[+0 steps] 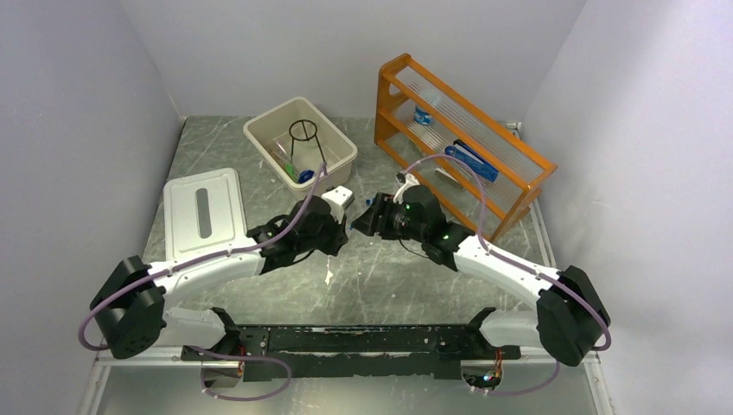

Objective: Organize the chemistry lab equipment

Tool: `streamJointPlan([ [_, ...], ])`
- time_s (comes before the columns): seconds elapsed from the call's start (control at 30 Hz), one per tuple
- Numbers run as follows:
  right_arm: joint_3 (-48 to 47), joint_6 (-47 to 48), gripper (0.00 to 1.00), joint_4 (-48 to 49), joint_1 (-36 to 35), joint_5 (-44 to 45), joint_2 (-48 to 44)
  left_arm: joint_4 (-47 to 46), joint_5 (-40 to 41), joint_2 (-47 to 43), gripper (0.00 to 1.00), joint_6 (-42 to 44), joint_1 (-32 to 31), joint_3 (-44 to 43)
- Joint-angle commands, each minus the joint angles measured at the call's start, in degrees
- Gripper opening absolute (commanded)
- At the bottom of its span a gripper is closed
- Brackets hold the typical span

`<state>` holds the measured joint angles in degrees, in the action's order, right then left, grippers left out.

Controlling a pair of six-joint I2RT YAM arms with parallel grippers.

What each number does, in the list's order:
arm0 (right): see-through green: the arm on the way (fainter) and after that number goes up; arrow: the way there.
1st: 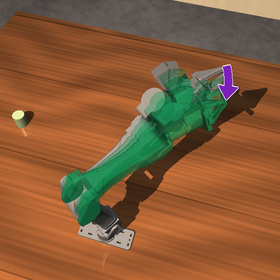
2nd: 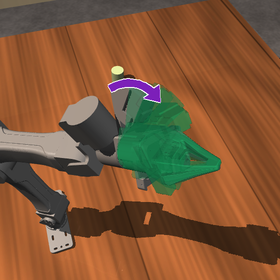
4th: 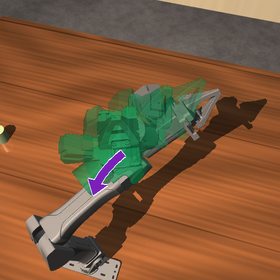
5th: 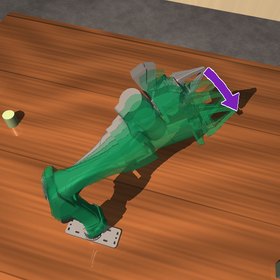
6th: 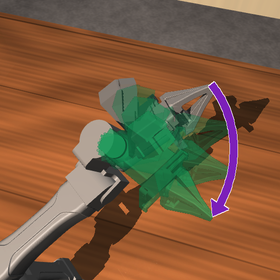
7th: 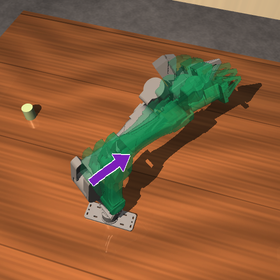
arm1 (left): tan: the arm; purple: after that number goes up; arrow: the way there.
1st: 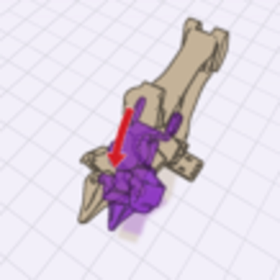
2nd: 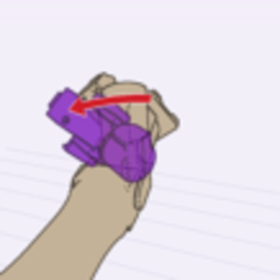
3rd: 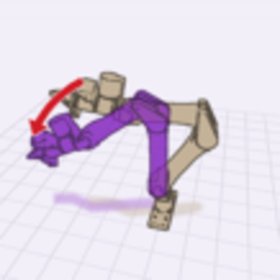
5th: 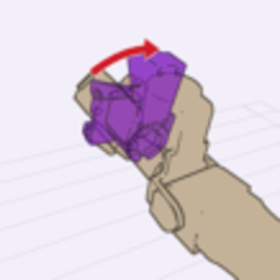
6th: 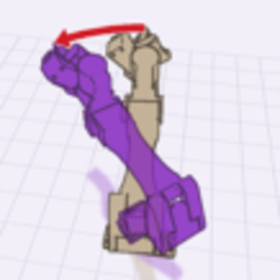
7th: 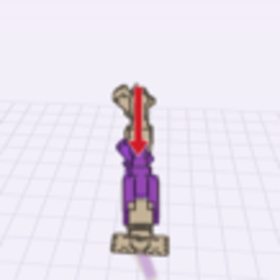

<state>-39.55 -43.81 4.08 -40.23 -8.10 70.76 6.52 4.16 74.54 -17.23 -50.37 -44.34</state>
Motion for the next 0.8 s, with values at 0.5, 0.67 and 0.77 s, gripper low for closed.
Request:
streamJointPlan([
  [0.5, -5.38, -8.02, 0.44, 0.16, 0.32, -4.49, 5.18, -3.1, -3.64, -5.4, 0.14, 2.44, -0.26, 0.07],
  [0.67, -4.27, -9.33, 0.39, 2.57, 0.85, -3.42, 3.96, -3.12, -3.64, -4.85, 0.14, 2.37, -0.26, 0.03],
  [0.77, -4.62, -9.65, 0.39, 2.01, 1.27, -3.27, 4.42, -3.09, -3.64, -5.1, 0.14, 2.42, -0.26, 0.05],
])
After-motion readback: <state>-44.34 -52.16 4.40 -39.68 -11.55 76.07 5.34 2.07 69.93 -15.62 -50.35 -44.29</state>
